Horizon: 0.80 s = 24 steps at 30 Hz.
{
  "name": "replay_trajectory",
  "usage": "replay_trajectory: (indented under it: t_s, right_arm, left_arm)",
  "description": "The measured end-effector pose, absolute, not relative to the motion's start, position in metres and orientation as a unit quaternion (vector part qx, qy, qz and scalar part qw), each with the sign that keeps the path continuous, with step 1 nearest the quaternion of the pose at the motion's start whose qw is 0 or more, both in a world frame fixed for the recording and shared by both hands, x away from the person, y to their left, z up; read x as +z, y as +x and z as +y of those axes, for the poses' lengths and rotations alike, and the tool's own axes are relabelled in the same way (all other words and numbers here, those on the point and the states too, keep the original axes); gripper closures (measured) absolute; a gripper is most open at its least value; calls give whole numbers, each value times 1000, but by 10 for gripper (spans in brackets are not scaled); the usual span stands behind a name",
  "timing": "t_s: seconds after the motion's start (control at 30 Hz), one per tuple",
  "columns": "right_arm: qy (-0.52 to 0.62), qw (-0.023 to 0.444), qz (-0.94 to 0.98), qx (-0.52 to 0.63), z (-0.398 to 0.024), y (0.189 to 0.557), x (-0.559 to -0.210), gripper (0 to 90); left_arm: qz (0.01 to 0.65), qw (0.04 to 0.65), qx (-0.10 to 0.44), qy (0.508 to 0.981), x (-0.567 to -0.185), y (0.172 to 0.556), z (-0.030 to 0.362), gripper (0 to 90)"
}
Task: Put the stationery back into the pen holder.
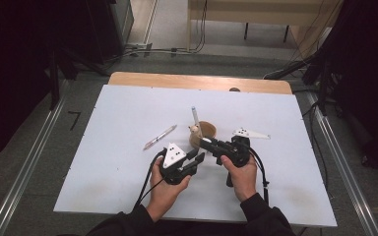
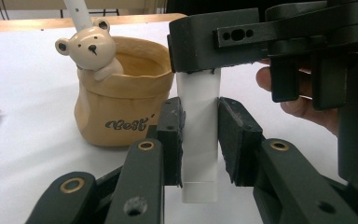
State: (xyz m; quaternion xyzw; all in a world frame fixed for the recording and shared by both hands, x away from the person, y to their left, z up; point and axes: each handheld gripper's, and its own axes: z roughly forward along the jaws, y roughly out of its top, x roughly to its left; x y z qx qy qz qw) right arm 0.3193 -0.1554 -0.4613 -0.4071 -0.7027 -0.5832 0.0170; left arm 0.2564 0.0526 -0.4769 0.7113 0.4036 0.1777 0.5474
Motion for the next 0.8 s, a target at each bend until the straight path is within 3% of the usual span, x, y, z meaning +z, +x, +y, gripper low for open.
replay_trajectory:
  t_s: [0.23, 0.63, 0.8]
  right_arm:
    - [-403, 5, -704, -584, -156, 318, -458, 625]
    - [-404, -7, -700, -590, -161, 321, -450, 625]
    - [-405, -9, -696, -593, -163, 324, -446, 625]
  left_arm:
    - [406, 554, 160, 709, -476, 258, 54, 704]
    - [409, 545, 130, 720, -473, 258, 57, 476]
    - [413, 541, 125, 722, -471, 257, 61, 426]
